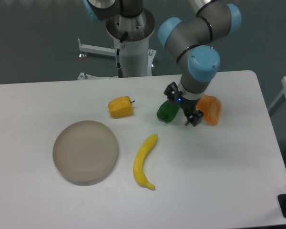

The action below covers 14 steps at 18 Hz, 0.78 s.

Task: Pick up the green pepper from the table
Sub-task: 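Move the open gripper over the green bell pepper and lower it, then close the gripper around the green bell pepper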

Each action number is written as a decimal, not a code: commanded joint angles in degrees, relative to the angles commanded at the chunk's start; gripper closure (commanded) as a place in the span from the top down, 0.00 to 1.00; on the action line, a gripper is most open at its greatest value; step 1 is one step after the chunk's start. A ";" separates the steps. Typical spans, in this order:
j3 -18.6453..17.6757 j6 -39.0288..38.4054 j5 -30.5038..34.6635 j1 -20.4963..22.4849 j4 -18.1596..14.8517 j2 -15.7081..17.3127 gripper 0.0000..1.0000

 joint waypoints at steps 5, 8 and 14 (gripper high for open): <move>-0.81 -2.11 0.17 0.18 0.26 -0.17 1.00; -1.68 -2.20 0.96 0.88 3.84 -0.78 1.00; -6.25 -3.52 1.32 1.85 10.72 -1.13 1.00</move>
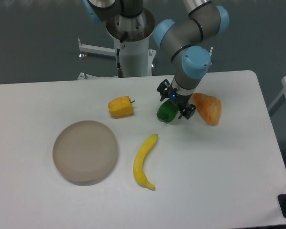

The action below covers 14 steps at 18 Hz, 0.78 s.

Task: Pick up the green pepper from the table
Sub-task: 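Close the gripper around the green bell pepper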

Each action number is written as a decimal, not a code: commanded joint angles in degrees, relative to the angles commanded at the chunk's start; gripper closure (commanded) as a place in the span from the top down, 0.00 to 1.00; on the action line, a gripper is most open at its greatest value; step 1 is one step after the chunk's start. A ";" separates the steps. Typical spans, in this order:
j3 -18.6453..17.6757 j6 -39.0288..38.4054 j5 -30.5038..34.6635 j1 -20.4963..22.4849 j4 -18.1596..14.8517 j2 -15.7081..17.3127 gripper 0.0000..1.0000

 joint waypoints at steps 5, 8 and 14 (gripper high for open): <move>-0.54 -0.53 0.00 -0.09 0.09 -0.35 0.96; -0.19 -0.62 0.09 0.00 -0.17 -0.44 0.53; 9.55 -2.98 2.37 0.17 -9.37 -1.22 0.18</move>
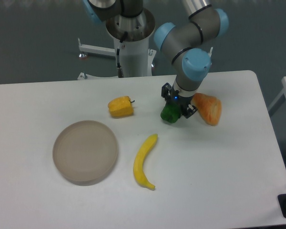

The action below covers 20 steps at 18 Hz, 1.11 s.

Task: Pick up the green pepper from the table
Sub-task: 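Close the gripper around the green bell pepper, then lift the green bell pepper up off the table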

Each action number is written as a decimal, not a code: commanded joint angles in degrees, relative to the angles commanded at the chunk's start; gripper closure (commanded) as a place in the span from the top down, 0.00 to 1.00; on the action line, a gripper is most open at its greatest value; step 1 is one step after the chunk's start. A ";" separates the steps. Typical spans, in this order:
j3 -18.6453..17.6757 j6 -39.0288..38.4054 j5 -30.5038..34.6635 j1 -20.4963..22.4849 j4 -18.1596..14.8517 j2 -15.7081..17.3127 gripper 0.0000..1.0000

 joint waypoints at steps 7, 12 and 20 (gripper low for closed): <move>21.71 -2.21 -0.09 -0.61 -12.07 -8.61 0.18; 27.00 -1.51 0.53 -1.49 -11.36 -12.22 0.18; 29.12 8.25 0.44 -2.64 -11.45 -13.54 0.18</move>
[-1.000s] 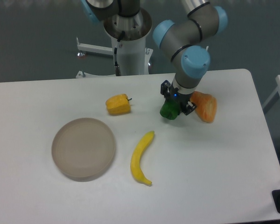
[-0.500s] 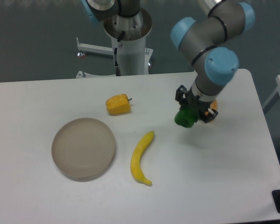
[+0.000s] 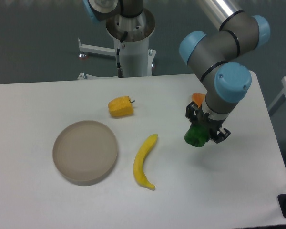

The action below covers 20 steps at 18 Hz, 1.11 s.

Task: Pick up the green pepper from the table
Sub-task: 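Lift the green bell pepper up off the table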

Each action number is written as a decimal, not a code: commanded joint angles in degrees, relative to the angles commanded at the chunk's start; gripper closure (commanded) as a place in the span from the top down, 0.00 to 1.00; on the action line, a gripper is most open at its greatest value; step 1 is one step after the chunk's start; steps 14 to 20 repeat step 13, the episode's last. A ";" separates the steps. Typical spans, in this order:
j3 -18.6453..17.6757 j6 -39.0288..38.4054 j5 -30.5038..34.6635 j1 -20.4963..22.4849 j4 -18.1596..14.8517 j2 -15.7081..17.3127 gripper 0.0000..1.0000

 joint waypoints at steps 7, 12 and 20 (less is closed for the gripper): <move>-0.18 0.09 -0.35 0.00 0.62 0.00 0.18; -0.35 0.00 -0.44 -0.09 1.23 0.00 0.17; -0.35 0.00 -0.53 0.00 1.23 0.00 0.17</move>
